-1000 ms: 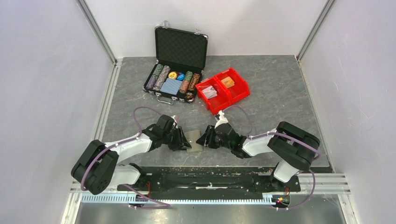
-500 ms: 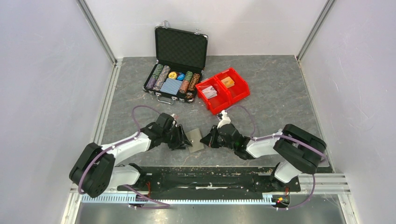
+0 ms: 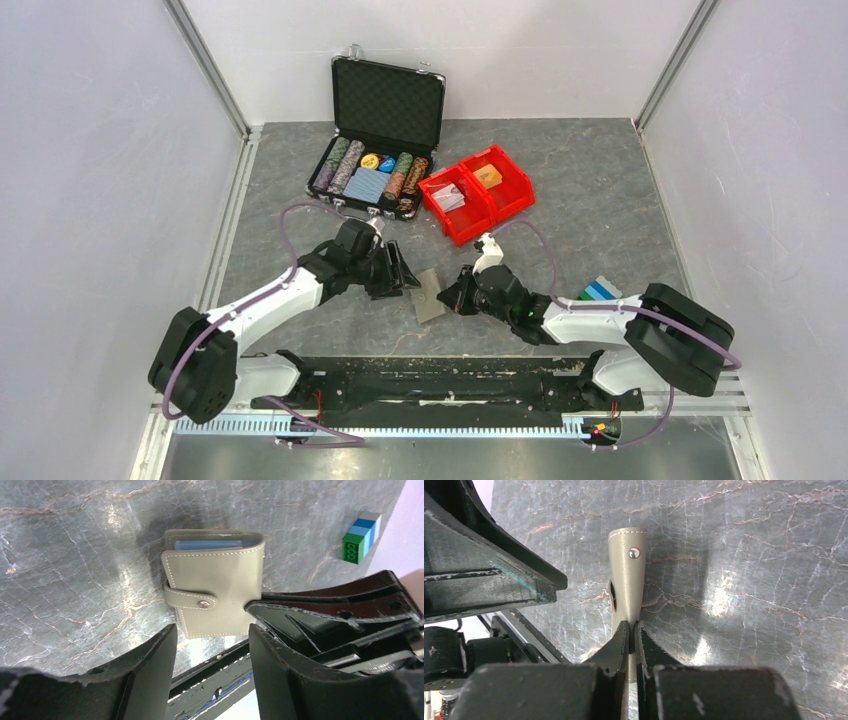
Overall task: Take the credit cards out of the card holder
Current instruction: Open the card holder at the center of the board.
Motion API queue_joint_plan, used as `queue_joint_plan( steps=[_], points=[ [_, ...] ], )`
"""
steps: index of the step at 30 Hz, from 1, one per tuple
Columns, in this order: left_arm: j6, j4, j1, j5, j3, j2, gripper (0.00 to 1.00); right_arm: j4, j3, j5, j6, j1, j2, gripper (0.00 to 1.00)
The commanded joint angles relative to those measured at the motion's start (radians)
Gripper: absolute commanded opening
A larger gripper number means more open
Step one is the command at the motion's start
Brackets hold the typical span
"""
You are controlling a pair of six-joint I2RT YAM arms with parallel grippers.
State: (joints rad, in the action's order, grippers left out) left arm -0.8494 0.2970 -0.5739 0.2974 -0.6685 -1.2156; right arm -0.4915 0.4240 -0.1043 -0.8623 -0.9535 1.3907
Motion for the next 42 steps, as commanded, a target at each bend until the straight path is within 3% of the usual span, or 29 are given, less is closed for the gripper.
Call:
queue_joint_plan(
  steps=[1, 9, 19, 25, 29, 36, 42],
  points=[
    [-0.003, -0.025, -0.009, 0.029, -0.014, -0.037, 0.61, 0.031, 0.041, -0.073, 0.045, -0.022, -0.038, 0.0],
    [-0.037, -0.152, -0.012, 0.106, 0.044, -0.107, 0.62, 0.041, 0.064, -0.088, 0.069, -0.049, -0.032, 0.0],
    [-0.033, -0.164, -0.018, 0.096, 0.048, -0.194, 0.59, 0.035, 0.071, -0.106, 0.091, -0.065, -0.051, 0.0],
    [-0.03, -0.164, -0.021, 0.089, 0.042, -0.216, 0.44, 0.03, 0.058, -0.105, 0.096, -0.067, -0.062, 0.0],
    [-0.024, -0.139, -0.022, 0.064, 0.045, -0.209, 0.26, 0.026, 0.049, -0.11, 0.099, -0.067, -0.067, 0.0],
    [-0.002, -0.092, -0.021, 0.03, 0.05, -0.194, 0.02, 0.031, 0.025, -0.133, 0.102, -0.065, -0.084, 0.0],
    [0.017, -0.043, -0.022, -0.013, 0.052, -0.152, 0.02, 0.064, 0.01, -0.163, 0.115, -0.056, -0.104, 0.0]
  ],
)
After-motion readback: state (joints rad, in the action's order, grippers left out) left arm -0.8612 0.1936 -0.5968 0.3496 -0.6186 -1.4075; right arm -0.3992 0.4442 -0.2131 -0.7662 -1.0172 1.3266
